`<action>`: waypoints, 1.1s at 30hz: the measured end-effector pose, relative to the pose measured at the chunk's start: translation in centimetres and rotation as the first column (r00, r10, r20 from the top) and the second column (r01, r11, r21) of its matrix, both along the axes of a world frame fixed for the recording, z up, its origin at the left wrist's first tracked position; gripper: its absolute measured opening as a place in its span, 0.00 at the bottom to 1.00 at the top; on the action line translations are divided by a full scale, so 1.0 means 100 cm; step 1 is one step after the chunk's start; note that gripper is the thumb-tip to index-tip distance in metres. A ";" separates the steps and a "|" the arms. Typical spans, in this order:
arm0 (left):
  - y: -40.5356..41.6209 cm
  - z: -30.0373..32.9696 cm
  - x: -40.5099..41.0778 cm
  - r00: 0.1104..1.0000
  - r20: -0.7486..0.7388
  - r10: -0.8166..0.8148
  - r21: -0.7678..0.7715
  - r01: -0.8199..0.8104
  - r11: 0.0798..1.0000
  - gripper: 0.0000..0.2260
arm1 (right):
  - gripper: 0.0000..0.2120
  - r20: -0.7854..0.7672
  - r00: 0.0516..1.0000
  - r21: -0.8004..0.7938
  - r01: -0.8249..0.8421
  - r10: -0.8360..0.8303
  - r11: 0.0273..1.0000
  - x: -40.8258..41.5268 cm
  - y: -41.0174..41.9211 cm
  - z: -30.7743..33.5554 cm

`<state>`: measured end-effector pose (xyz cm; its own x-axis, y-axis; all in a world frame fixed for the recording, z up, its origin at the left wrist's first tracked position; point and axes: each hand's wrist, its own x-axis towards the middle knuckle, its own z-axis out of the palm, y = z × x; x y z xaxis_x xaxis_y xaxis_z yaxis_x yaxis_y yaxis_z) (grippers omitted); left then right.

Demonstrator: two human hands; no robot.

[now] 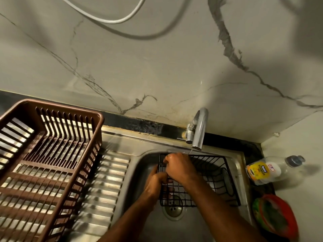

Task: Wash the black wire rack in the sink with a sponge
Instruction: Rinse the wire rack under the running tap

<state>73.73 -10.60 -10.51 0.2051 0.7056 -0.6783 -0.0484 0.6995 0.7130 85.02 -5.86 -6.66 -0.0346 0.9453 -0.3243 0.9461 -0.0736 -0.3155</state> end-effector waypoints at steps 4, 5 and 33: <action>0.014 0.001 -0.016 0.999 0.002 0.032 0.022 -0.032 0.999 0.35 | 0.17 -0.195 0.974 -0.114 0.090 -0.111 0.989 0.025 0.003 -0.003; 0.017 -0.002 -0.021 0.999 0.005 0.048 0.021 -0.048 0.999 0.33 | 0.15 -0.163 0.971 -0.138 0.150 -0.172 0.979 0.038 0.002 -0.004; -0.019 -0.010 -0.026 0.982 0.063 0.176 0.129 -0.183 0.975 0.40 | 0.17 -0.583 -0.518 -0.735 0.665 -0.626 0.134 0.053 -0.035 -0.034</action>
